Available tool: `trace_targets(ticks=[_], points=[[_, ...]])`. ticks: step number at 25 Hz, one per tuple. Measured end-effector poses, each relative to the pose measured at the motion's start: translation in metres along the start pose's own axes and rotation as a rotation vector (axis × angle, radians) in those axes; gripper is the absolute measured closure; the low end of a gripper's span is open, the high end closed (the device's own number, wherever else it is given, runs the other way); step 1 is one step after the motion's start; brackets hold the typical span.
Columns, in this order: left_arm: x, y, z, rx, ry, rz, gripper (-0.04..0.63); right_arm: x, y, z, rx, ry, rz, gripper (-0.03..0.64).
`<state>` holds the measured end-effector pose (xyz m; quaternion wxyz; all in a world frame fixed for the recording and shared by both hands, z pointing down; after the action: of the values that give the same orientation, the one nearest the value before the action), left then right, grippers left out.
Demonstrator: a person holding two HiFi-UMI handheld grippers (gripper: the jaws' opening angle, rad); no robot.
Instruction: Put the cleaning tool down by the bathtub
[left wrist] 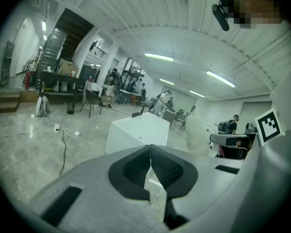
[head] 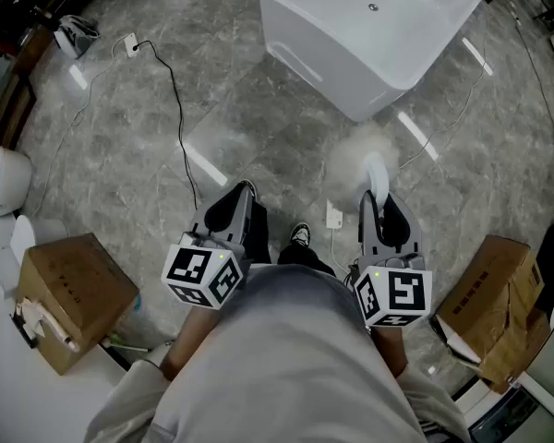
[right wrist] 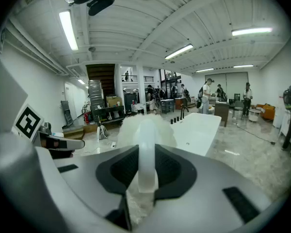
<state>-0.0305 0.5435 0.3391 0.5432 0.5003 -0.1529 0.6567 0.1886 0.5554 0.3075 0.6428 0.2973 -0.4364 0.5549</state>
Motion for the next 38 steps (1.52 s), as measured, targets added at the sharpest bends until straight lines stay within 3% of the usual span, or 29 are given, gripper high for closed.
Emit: trace_targets(ticks=[6, 14, 28, 38], points=[[0.038, -0.073, -0.027, 0.048, 0.033, 0.047, 0.586, 0.028, -0.018, -0.068, -0.001, 0.0, 0.021, 0.534], [0.049, -0.111, -0.034, 0.077, 0.038, 0.052, 0.586, 0.047, -0.022, -0.097, -0.047, 0.012, 0.118, 0.534], [0.056, -0.112, -0.036, 0.033, 0.033, 0.017, 0.586, 0.055, -0.019, -0.086, -0.145, 0.052, 0.098, 0.534], [0.041, -0.086, 0.003, 0.065, 0.081, 0.007, 0.586, 0.035, -0.011, -0.043, -0.173, 0.065, 0.1, 0.534]])
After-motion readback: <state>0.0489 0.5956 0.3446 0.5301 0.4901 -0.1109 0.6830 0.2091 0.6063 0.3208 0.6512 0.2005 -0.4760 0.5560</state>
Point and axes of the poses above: the fingertips, and each gripper's own axes: z forward along the fingers, y to its left, x out of its underside, the point moved 1 cm from there along -z, backward along the fingers, and after that the axes turned 2 degrees about y, right-handed, at the moved point
